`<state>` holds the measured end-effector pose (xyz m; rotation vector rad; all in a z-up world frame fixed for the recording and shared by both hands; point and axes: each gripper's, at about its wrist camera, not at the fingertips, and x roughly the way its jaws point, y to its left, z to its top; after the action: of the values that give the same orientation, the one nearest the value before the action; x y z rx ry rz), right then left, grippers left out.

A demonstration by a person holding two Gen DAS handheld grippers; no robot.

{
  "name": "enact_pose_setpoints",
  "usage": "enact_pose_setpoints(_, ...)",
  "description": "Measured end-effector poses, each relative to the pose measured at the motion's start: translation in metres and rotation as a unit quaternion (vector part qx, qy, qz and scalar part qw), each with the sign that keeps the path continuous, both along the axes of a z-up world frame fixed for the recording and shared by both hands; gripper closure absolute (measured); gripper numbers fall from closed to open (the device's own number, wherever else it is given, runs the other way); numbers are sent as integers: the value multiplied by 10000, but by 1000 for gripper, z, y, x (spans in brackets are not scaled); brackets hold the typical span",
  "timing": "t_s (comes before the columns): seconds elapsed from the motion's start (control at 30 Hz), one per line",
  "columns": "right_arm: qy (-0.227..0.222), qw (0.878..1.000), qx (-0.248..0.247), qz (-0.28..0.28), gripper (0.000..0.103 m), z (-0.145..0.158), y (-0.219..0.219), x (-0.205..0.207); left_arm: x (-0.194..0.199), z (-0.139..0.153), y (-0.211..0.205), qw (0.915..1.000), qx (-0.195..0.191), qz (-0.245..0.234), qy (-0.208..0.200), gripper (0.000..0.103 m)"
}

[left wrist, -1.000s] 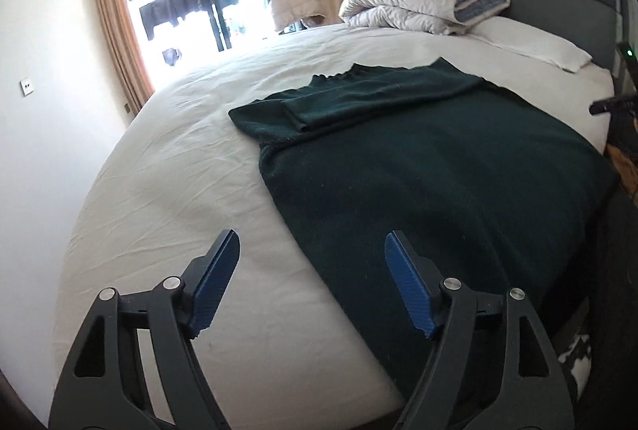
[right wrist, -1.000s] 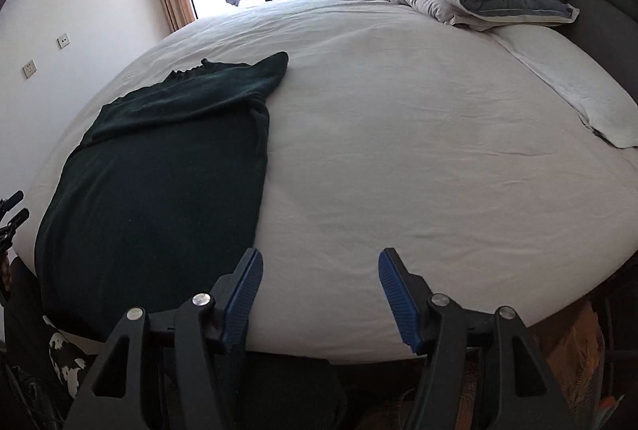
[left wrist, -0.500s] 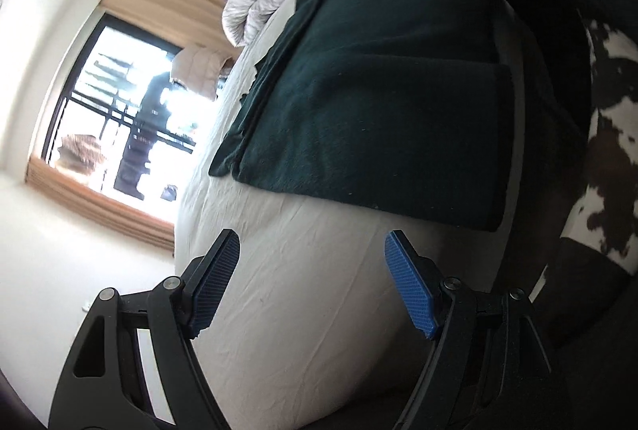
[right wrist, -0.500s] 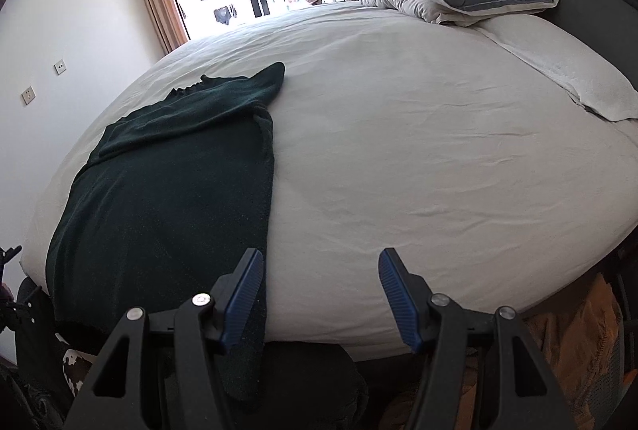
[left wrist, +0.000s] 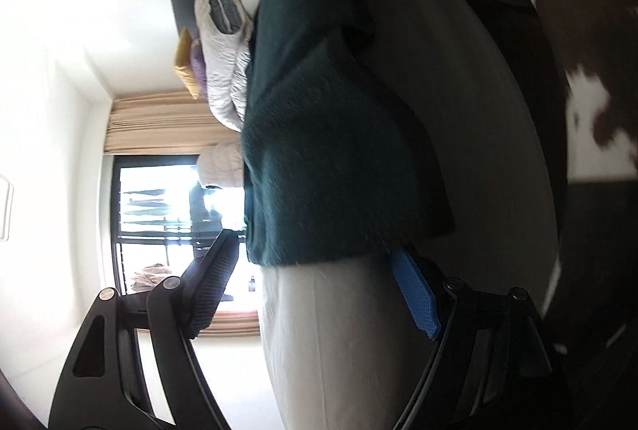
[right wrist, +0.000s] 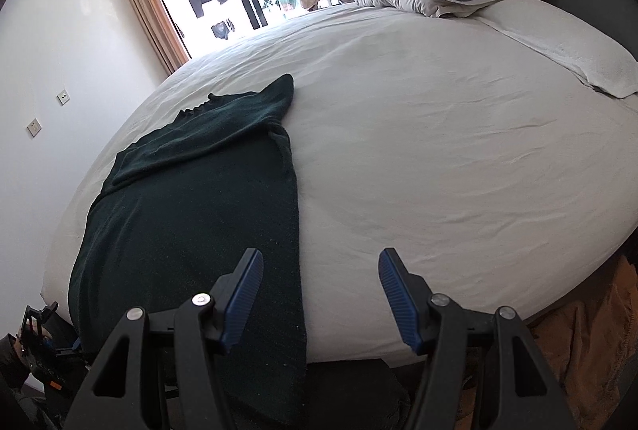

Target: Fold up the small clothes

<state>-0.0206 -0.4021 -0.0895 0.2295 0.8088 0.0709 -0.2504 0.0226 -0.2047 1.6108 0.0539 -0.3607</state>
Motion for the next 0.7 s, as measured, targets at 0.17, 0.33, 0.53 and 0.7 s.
enact_pose_setpoints(0.17, -40, 10000, 34, -17, 39, 3, 0, -1, -14, 14, -8, 9981, -511, -255, -240, 28)
enact_pose_setpoints(0.33, 12, 9999, -65, 109, 39, 0, 7, -2, -18, 42, -11, 9933, -1119, -257, 101, 49)
enact_pose_setpoints(0.53, 75, 9977, -540, 412, 39, -1, 22, -6, -22, 80, -18, 9779, -1951, -37, 757, 74)
enact_pose_setpoints(0.7, 232, 9937, -889, 638, 39, -5, 26, -15, -9, 116, -16, 9506, -2778, 608, 1245, 92)
